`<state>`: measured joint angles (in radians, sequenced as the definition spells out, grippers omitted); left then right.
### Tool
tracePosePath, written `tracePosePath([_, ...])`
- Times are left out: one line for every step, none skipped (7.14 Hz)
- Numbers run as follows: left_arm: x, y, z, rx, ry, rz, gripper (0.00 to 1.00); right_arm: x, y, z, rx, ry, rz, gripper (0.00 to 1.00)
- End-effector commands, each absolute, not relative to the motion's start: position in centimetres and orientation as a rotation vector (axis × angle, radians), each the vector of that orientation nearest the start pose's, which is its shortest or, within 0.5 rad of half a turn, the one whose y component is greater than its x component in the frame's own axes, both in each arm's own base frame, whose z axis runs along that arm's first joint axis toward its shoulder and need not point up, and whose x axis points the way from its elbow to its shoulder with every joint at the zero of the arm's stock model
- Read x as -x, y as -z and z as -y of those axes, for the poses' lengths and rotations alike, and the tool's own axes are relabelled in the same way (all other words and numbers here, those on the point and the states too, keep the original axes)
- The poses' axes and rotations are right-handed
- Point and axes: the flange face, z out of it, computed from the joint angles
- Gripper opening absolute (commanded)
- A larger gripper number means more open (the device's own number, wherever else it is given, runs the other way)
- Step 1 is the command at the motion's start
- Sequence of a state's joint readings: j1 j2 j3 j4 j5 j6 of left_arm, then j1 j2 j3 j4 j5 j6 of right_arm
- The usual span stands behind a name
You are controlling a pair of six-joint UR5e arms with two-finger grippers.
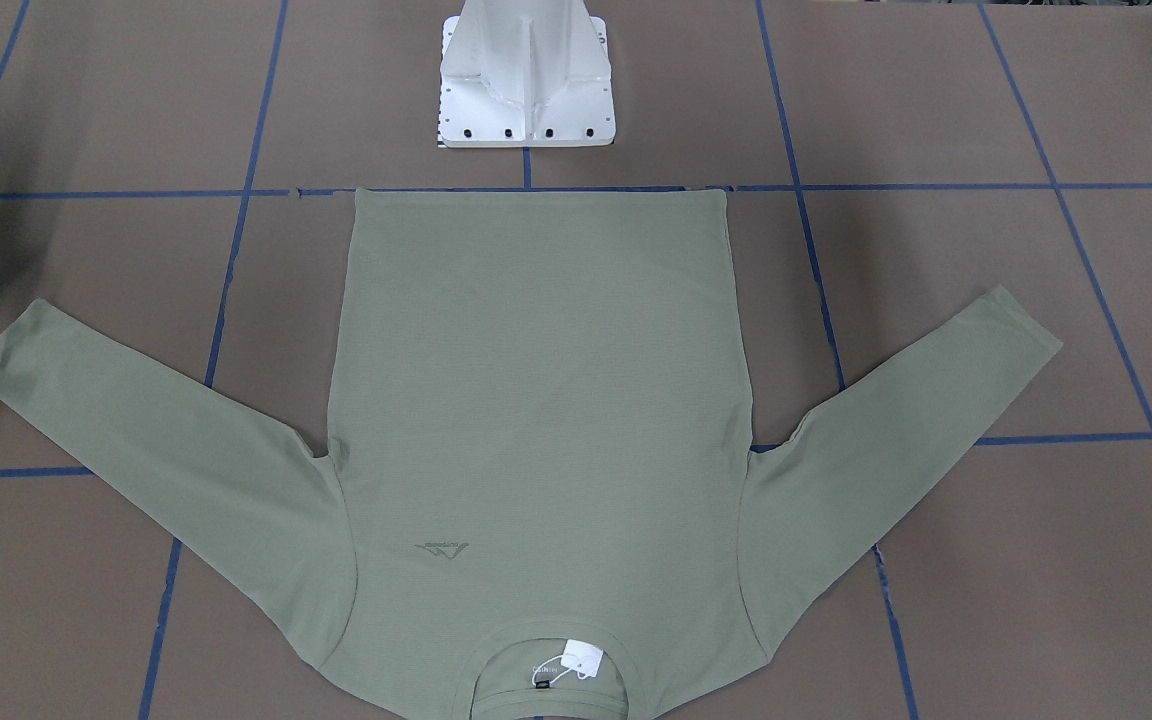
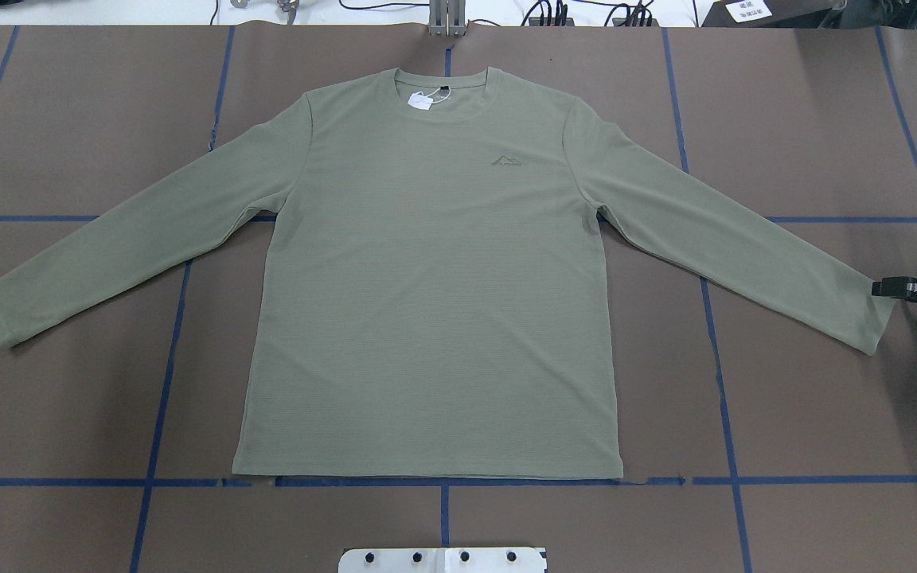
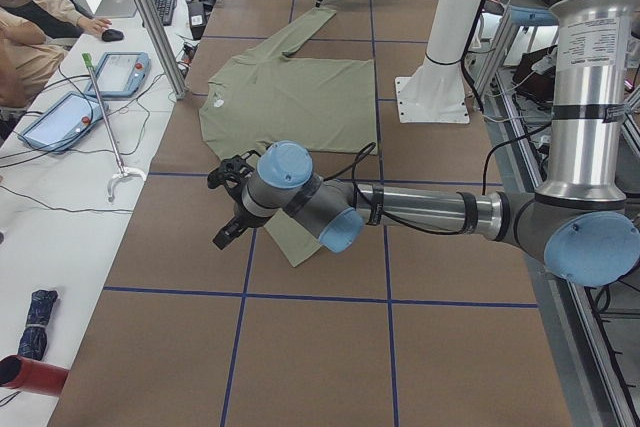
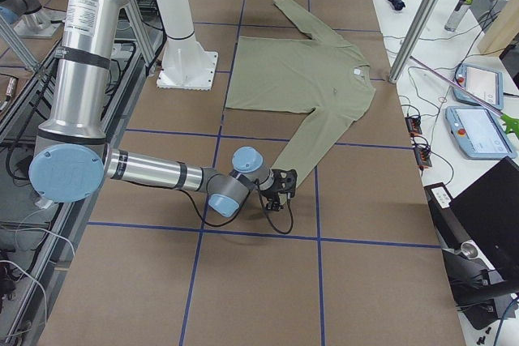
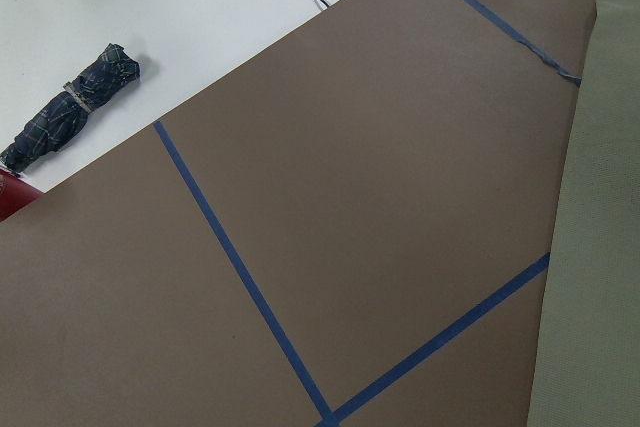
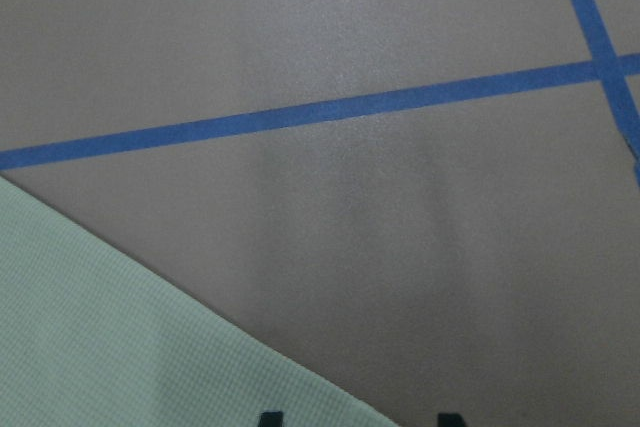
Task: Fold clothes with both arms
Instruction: 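Grasp the cuff of the sleeve nearest the right gripper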
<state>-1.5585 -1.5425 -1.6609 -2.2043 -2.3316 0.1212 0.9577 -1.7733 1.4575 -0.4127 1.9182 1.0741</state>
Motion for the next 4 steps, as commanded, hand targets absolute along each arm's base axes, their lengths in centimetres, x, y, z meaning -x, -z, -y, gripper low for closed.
tracePosePath([5.85, -55.41, 50.32, -0.703, -0.387, -0.695, 1.0, 16.33, -69.04, 40.32, -0.311, -0.283, 0.837, 0.59])
tracePosePath([5.85, -55.49, 50.33, -0.702, -0.387, -0.695, 1.0, 16.45, -69.04, 40.28, -0.311, -0.282, 0.837, 0.51])
tracePosePath([5.85, -55.64, 50.27, -0.699, -0.387, -0.695, 1.0, 16.45, -69.04, 40.28, -0.31, -0.284, 0.837, 0.34])
tracePosePath([5.84, -55.57, 50.33, -0.7, -0.386, -0.695, 1.0, 16.45, -69.02, 40.27, -0.309, -0.289, 0.839, 0.2])
